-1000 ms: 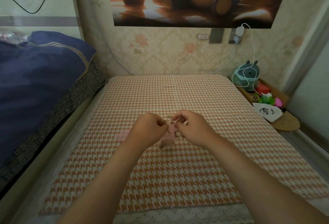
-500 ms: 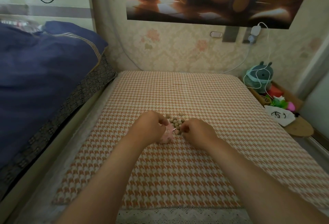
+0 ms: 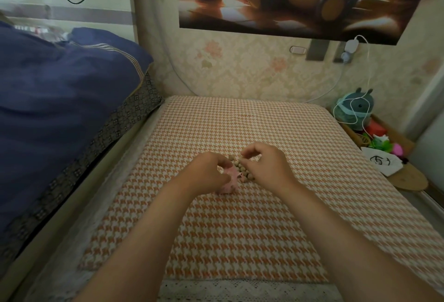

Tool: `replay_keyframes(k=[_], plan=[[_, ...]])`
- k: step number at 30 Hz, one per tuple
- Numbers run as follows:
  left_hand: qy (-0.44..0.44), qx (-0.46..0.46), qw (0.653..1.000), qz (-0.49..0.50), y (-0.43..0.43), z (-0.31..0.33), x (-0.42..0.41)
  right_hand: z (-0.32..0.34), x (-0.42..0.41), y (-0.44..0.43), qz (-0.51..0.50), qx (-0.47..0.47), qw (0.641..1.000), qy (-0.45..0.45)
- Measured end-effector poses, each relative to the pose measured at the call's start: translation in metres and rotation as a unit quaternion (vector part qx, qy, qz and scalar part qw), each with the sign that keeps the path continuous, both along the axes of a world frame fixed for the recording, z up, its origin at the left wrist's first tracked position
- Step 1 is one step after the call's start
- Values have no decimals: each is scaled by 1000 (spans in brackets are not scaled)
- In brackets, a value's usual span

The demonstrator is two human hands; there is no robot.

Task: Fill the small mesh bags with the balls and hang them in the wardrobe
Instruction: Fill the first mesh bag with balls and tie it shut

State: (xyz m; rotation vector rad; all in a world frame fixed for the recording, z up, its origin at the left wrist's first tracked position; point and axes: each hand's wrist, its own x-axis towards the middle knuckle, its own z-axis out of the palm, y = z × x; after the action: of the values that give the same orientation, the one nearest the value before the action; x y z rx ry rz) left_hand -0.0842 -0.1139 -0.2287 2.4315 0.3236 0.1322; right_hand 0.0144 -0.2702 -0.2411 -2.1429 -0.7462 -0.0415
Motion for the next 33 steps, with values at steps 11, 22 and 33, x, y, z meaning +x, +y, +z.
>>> replay_keyframes(k=[11,22,33], plan=[[-14,-25,1000,2,-1,1,-6,1,-17,8,94,-44,995,-13],[-29,-6,999,28,-9,2,4,-16,19,-21,-56,-181,981,-35],[-33,-15,999,4,-20,-2,7,-35,29,-26,-58,-293,954,-35]])
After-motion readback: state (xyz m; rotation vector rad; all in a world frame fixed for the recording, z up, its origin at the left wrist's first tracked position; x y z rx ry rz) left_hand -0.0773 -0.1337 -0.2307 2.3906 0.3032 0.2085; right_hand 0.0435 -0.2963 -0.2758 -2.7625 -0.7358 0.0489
